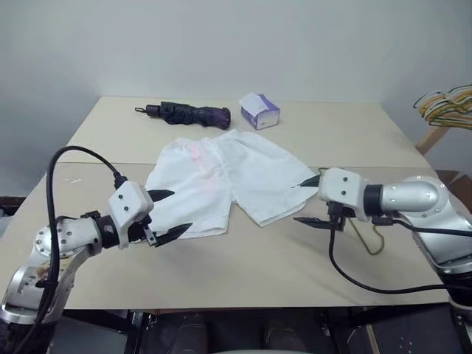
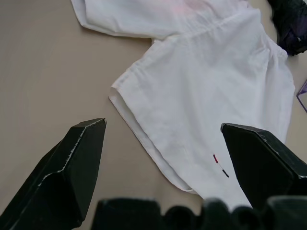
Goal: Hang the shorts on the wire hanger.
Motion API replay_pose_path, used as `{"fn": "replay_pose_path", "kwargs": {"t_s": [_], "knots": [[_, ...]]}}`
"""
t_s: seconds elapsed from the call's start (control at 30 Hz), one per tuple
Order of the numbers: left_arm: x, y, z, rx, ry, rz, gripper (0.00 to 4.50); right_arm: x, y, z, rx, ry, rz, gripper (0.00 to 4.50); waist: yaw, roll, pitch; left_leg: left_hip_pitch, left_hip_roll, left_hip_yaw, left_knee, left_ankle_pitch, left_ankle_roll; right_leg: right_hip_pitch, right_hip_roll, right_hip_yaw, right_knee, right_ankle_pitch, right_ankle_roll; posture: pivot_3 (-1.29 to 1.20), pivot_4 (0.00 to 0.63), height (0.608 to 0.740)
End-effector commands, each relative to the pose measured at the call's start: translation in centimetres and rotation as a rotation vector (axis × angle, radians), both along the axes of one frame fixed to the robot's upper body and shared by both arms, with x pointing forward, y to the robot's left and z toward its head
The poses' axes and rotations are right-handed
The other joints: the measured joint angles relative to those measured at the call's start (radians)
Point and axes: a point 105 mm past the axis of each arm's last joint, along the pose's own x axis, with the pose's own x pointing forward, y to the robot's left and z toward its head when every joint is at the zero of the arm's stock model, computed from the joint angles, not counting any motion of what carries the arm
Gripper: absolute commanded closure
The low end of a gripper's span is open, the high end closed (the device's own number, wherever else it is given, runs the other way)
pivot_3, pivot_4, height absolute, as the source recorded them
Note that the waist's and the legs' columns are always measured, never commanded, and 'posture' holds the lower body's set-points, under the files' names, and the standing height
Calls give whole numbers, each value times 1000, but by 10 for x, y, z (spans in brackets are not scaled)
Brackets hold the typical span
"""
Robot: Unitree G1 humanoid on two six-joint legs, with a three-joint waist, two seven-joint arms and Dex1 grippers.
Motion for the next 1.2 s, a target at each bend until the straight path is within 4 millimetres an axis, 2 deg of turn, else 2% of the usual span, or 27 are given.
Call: {"fn": "replay_pose_path", "kwargs": {"t_s": [0.03, 0.13, 0.57, 0.8, 0.87, 1.0, 1.2], "knots": [[5, 1, 8, 19, -33, -4, 0, 1, 3, 13, 0, -69, 10, 45, -2, 0, -1, 0, 0, 0, 0, 0, 0, 0, 0, 0, 0, 0, 0, 92, 0, 740], [11, 1, 12, -11, -51, 32, 0, 1, 1, 13, -3, -72, 4, 45, -3, 0, -2, 0, 0, 0, 0, 0, 0, 0, 0, 0, 0, 0, 0, 94, 0, 740], [10, -2, 18, -23, -56, -13, 0, 2, 3, 11, -2, -74, 7, 45, 2, 0, -9, 0, 0, 0, 1, 0, 0, 1, 0, 0, 0, 0, 0, 131, 0, 740], [15, -16, 14, -24, -47, -56, 0, 4, 2, 15, 6, -96, -19, 45, 13, 0, -11, 0, 0, 0, 2, 0, 0, 1, 0, -1, 0, 0, 0, 115, 0, 740], [23, -21, 11, -18, -21, -38, 0, 4, 1, 16, 17, -102, -38, 45, 17, 0, -11, -1, 0, 0, 3, 0, 0, 1, 0, -1, 0, 0, 0, 101, 0, 740], [37, -46, 12, -47, -1, -67, 0, 3, -5, 18, 35, -116, -92, 45, 25, -1, -13, -2, 0, -1, 5, 0, 0, 2, 1, -1, 0, 1, 1, 75, 0, 740], [59, -103, -1, -16, 32, -151, 0, 2, -16, 22, 51, -133, -175, 45, 24, -1, -15, -3, -2, -2, 8, 0, 1, 2, 1, -1, 0, 1, 2, 20, 0, 740]]}}
